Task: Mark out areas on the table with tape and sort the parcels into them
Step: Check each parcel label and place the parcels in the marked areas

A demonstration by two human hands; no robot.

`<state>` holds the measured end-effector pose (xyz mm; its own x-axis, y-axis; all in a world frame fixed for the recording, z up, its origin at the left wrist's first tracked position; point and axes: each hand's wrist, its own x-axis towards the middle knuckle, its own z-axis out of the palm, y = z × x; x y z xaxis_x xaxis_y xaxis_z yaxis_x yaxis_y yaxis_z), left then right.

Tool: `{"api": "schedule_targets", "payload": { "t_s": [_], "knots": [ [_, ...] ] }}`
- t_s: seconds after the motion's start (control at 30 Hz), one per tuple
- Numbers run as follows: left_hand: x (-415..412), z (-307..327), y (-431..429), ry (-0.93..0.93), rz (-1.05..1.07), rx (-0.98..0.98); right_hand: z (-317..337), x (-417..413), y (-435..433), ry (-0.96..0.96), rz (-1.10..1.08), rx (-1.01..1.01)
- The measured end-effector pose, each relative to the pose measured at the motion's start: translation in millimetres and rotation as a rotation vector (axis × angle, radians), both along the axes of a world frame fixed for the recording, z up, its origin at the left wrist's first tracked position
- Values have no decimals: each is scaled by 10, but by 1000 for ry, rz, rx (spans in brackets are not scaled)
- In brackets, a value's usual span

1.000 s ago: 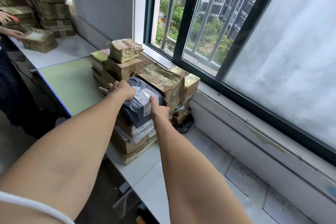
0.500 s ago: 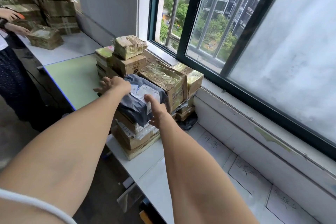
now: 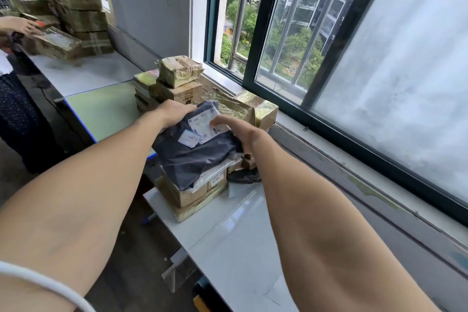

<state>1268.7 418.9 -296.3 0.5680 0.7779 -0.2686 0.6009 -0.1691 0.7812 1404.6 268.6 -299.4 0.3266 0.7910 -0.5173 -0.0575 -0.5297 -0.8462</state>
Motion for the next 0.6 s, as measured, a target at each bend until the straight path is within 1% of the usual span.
{"api": "schedule_targets", "payload": {
  "t_s": [0.07,0.1,0.17,0.23,0.3,0.37,0.47,0.6],
  "knots": [
    [18,53,-132,-33,-104,-281,59,114,-144,-30,51,-41],
    [40,61,-195,-42,-169,-383,86,172,-221,-45,69,-58],
    [111,45,-317,-92,-278,-506,134,310,-385,-60,80,-75],
    [201,9,-448,-127,-379,-571,189,420,-540,-52,71,-76],
    [311,-32,-590,-97,-436,-597,224,494,-701,-71,71,-79],
    [408,-79,-704,-58,-448,-624,231,539,-849,-109,95,-71],
    [535,-164,-891,-53,-491,-660,199,612,-1097,-92,131,-39],
    [700,-245,-1197,-77,-519,-706,176,688,-1471,-101,85,-24]
  ]
}}
